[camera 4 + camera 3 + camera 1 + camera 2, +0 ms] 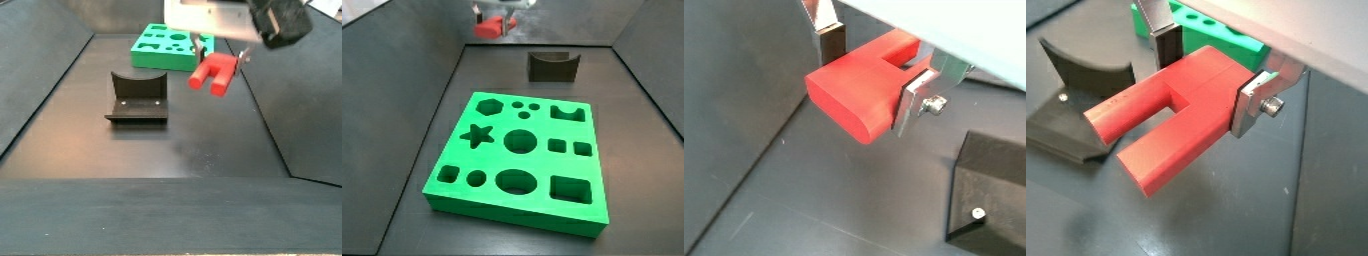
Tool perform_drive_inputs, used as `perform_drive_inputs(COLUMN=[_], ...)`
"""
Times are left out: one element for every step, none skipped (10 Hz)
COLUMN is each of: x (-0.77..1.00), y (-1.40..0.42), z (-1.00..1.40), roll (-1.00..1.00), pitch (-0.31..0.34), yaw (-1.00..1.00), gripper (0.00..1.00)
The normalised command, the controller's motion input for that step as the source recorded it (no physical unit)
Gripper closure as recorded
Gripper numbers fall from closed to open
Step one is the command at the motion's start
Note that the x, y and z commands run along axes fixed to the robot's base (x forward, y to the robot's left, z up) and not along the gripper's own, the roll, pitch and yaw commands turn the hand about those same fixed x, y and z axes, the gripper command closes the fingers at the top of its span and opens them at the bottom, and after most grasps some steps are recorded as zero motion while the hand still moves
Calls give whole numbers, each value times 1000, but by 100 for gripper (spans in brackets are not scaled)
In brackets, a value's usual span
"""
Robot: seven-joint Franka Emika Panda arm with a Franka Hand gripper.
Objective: Pick up the square-circle object. Move up. Place the square-circle object on the fixture. Regrasp the square-circle object. Move to above the board. Insert the square-circle object.
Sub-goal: Place the square-circle object on the fixture.
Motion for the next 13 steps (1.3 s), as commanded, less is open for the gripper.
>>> perform_drive_inputs(x=[-30, -23, -18, -10, -4, 7, 1000, 1000, 1000, 1000, 1000, 1000, 1000], y=[5, 5, 3, 4, 7, 8, -440, -436, -363, -274, -237, -212, -153], z=[1000, 879, 726, 624, 414, 203, 5, -26, -36, -32, -38, -42, -41], roll=[89, 98, 92, 85, 75, 70, -31, -32, -36, -68, -76, -80, -87], pitch=[49, 53, 59, 60, 76, 83, -84, -87, -85, -73, -53, -38, -2], yaw=[-7, 3, 10, 11, 14, 16, 1000, 1000, 1000, 1000, 762, 593, 273], gripper=[100, 100, 100, 100, 100, 100, 100, 100, 100, 100, 100, 100, 100])
